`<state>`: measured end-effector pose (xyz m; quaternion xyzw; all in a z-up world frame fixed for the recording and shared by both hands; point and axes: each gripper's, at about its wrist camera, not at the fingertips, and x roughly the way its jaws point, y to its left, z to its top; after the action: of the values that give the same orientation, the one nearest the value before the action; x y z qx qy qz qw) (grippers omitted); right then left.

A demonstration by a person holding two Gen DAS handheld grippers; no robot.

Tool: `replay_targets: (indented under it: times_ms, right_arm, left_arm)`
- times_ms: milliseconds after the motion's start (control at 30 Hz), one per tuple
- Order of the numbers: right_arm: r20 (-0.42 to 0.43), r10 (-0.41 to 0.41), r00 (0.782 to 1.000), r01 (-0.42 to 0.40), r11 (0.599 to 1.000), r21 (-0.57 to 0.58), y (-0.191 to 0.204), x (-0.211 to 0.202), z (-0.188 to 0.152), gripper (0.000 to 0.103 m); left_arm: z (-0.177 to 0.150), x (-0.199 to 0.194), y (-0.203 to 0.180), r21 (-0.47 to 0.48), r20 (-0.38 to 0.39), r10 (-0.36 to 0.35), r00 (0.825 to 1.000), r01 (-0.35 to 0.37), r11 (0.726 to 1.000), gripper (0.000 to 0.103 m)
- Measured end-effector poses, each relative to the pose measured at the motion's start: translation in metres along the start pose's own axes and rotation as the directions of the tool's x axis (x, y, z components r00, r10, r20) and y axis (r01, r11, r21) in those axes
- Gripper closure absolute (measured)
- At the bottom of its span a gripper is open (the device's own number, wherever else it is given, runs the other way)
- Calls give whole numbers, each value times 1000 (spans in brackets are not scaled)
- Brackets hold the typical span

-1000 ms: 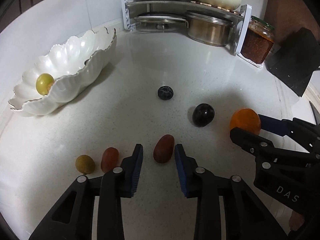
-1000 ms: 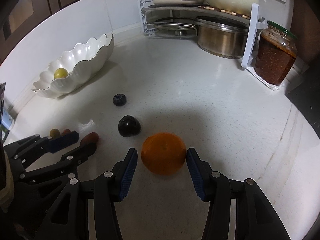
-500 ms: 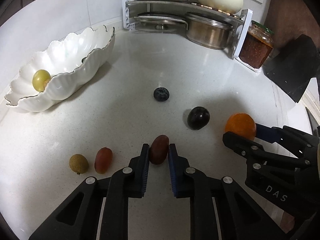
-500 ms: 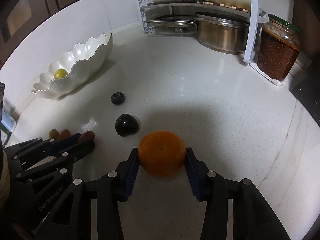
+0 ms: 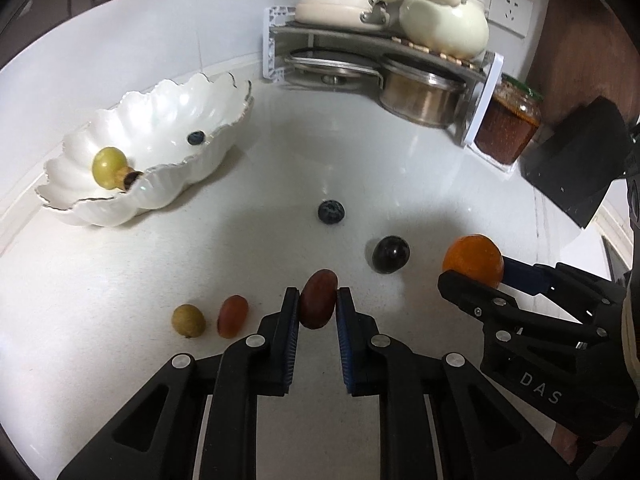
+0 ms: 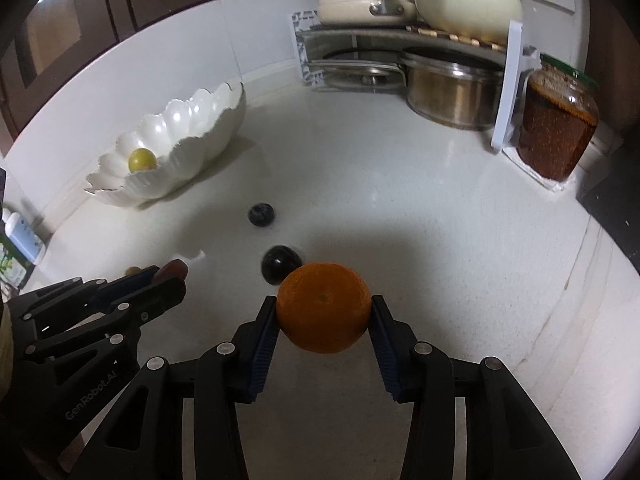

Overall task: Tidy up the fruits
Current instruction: 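Carry the red date and orange in both tools over the white bowl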

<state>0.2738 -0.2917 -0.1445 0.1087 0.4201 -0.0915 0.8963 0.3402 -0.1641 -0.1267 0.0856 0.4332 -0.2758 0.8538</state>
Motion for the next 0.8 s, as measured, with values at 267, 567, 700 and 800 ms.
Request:
replay_targets:
  times_ms: [267, 567, 700, 800]
  right_arm:
    - [44, 38, 998, -38, 999, -21, 15, -18, 8, 57]
    - [110, 73, 991, -66, 995, -68, 42, -35, 22, 57]
    - [133, 91, 987, -79, 993, -91, 56, -42, 28, 57]
    - [154, 105, 983, -89, 990, -106, 64, -48, 32, 57]
  left_arm:
    - [1, -30, 9, -24, 63, 33, 998, -31, 999, 84]
    - [7, -60, 31, -75, 128, 86, 988, -77, 994, 84]
    - [10, -76, 39, -87, 169, 115, 979, -102, 991, 84]
    - [12, -85, 45, -99, 190, 124, 974, -107, 989, 84]
